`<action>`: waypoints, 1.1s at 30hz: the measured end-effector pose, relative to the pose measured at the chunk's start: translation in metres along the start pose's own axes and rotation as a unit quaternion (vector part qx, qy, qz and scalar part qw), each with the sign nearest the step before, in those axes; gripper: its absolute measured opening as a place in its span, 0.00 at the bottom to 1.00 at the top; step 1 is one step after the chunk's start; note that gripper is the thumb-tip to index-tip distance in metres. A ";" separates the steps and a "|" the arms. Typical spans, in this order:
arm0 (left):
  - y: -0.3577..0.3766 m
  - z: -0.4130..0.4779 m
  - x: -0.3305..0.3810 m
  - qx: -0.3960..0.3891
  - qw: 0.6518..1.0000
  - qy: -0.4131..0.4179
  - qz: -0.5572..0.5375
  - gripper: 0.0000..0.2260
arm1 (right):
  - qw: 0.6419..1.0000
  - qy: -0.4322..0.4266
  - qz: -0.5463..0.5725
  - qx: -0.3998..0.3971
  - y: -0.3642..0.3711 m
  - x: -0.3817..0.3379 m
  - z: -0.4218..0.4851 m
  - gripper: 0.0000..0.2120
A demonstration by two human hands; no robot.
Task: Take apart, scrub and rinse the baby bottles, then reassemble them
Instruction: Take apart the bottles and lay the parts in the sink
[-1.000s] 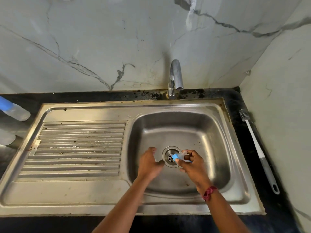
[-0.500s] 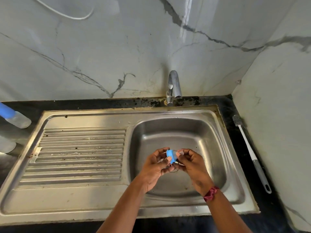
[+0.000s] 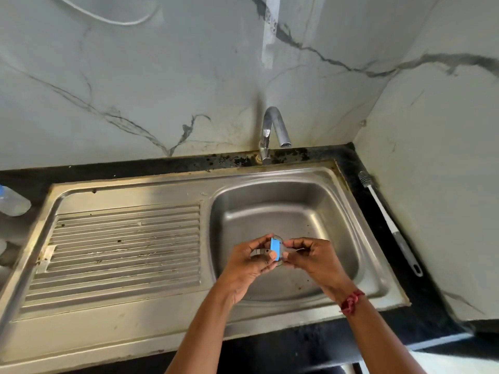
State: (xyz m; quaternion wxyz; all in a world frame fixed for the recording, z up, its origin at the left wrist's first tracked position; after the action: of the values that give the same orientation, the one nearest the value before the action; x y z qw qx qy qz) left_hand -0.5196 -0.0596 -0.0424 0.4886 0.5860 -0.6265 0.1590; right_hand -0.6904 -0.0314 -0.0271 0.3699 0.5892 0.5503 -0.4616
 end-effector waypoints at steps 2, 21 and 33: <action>-0.001 -0.004 0.002 -0.003 1.000 0.002 0.017 0.19 | 1.000 -0.003 0.005 -0.003 0.001 0.000 -0.006 0.13; 0.021 0.003 0.029 0.057 0.991 0.064 0.103 0.20 | 0.996 -0.039 0.010 -0.085 -0.017 -0.023 0.028 0.05; 0.053 0.030 0.016 0.069 0.992 0.056 0.089 0.20 | 0.993 -0.031 0.022 -0.110 -0.058 -0.027 0.035 0.04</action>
State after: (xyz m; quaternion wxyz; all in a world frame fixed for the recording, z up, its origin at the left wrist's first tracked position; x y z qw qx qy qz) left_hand -0.5768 -0.0783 -0.0235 0.4657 0.5504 -0.6353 0.2768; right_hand -0.7512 -0.0655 -0.0073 0.4596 0.5426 0.5731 -0.4074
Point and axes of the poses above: each hand's wrist, its own z-axis towards the middle knuckle, its own y-axis out of the palm, x = y × z, the point moved 3 cm from there along z, towards the middle knuckle, and after that the axes turned 3 degrees about -y, right-handed, at the moved point
